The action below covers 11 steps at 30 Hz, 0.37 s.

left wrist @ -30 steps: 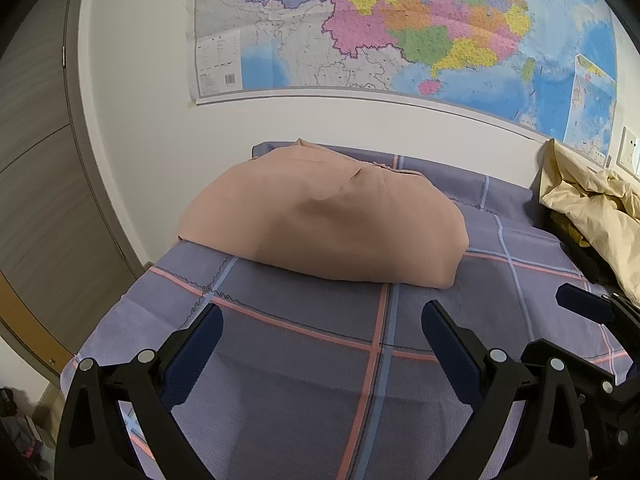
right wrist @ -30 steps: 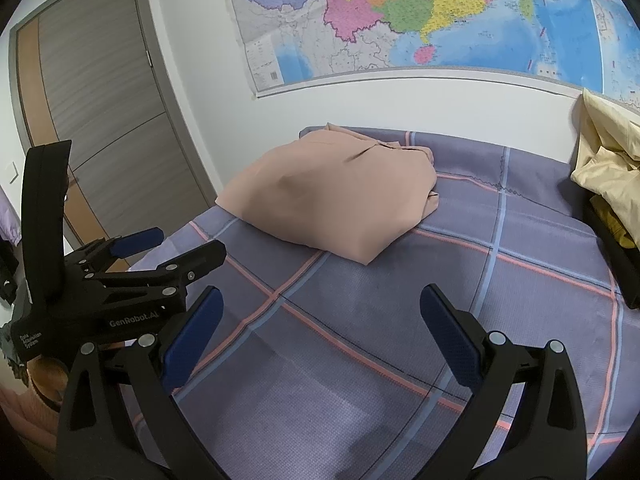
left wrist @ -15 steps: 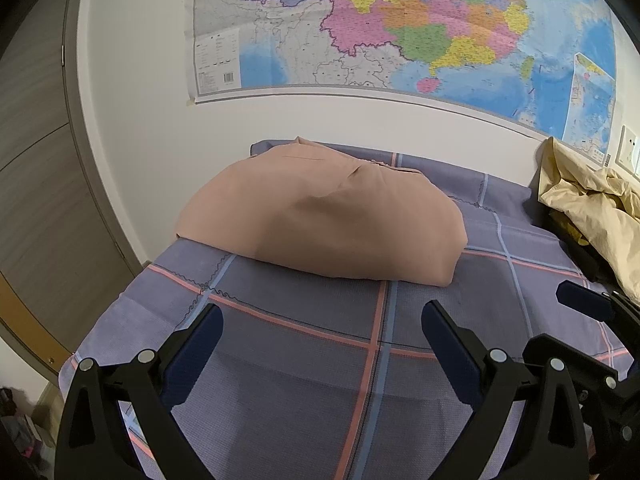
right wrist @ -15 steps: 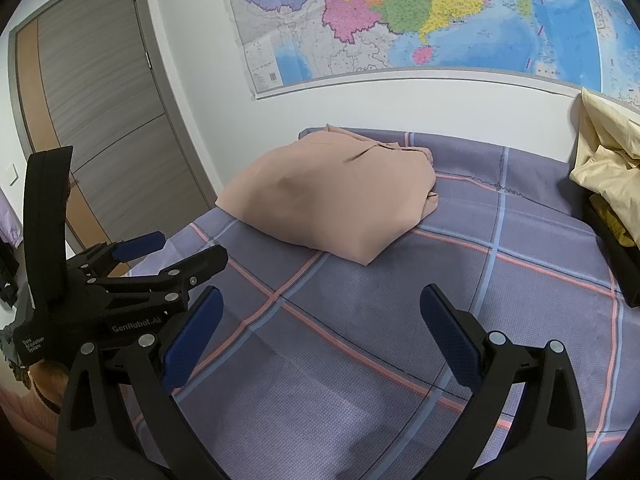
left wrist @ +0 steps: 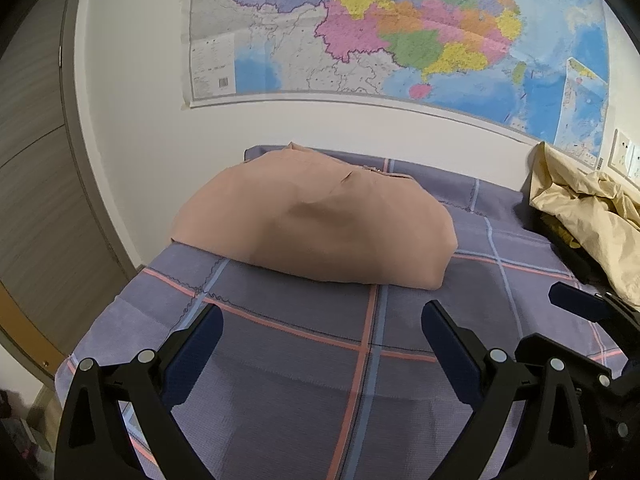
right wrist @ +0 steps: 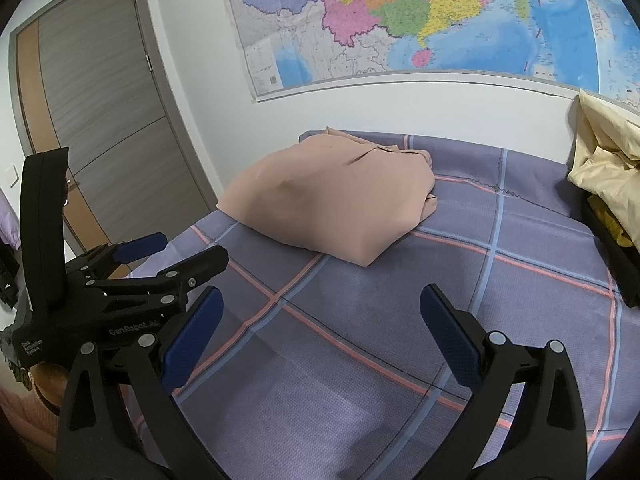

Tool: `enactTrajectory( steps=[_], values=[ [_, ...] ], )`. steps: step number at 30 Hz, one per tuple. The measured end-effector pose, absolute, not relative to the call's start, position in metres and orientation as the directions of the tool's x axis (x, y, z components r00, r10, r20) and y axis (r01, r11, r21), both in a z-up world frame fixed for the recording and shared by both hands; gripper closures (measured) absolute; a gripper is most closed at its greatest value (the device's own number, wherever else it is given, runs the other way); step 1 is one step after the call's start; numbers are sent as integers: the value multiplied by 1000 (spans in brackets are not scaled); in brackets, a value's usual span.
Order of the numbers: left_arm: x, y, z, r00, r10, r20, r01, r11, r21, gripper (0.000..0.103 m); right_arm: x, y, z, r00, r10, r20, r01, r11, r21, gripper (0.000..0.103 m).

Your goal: Fold large clothes

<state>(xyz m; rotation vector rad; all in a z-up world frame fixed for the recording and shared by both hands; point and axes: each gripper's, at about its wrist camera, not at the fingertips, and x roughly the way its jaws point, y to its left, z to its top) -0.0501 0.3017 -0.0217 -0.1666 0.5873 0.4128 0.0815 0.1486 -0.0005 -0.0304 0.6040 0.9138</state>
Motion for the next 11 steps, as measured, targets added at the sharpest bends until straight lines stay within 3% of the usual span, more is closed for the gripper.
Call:
enactTrajectory(
  steps=[11],
  values=[
    [-43,295,-26,760,260,-595,-373,925,-73,7,78,135,-2,488,717,-498,-720,653,234,6]
  ],
)
